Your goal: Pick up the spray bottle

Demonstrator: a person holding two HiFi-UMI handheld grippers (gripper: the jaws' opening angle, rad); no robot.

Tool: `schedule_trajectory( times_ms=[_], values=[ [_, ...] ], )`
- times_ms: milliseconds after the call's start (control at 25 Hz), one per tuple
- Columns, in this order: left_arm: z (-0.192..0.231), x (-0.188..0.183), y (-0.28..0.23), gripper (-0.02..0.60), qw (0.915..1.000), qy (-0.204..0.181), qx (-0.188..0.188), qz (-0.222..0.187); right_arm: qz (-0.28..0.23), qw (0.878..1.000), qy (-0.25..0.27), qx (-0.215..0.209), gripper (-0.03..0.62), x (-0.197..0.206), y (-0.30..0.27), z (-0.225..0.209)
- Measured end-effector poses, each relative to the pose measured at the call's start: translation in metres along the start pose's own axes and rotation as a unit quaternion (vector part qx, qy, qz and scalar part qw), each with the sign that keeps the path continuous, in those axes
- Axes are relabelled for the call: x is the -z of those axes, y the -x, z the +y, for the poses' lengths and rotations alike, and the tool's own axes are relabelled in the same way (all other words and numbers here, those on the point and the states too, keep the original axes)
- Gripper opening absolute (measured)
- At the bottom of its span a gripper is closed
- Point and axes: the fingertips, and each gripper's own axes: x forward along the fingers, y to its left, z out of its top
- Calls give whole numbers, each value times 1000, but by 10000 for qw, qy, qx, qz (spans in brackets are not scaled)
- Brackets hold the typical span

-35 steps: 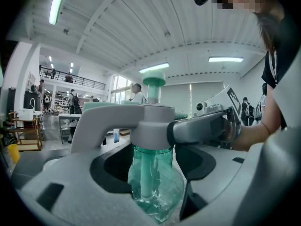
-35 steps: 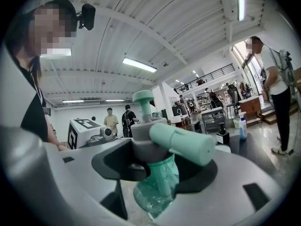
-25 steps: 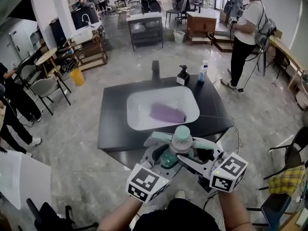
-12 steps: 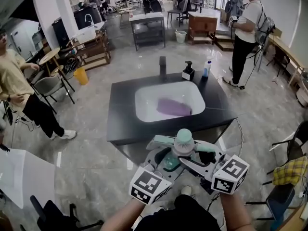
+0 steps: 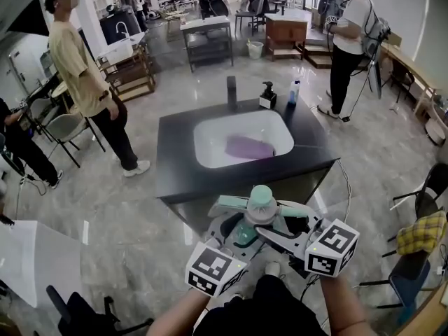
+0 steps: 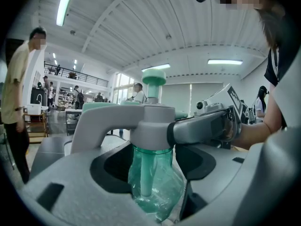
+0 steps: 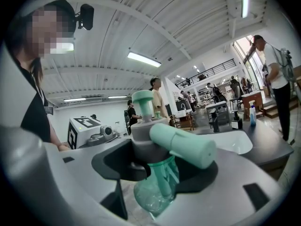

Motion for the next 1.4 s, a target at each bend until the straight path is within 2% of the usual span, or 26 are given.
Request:
schedule_trajectory(
  times_ms=[400,880,1400],
  values=[
    [-13,-1,18,267,10000,-23,-79,33,62,10000,73,-15,265,0,7,22],
    [-26,5,20,267,9999,-98,96,93,12,9999,13,143,265,9,18,27],
    [-25,9,20,267,9998,-76,125,106,33,9998,-7,179,265,13,17,26]
  ],
)
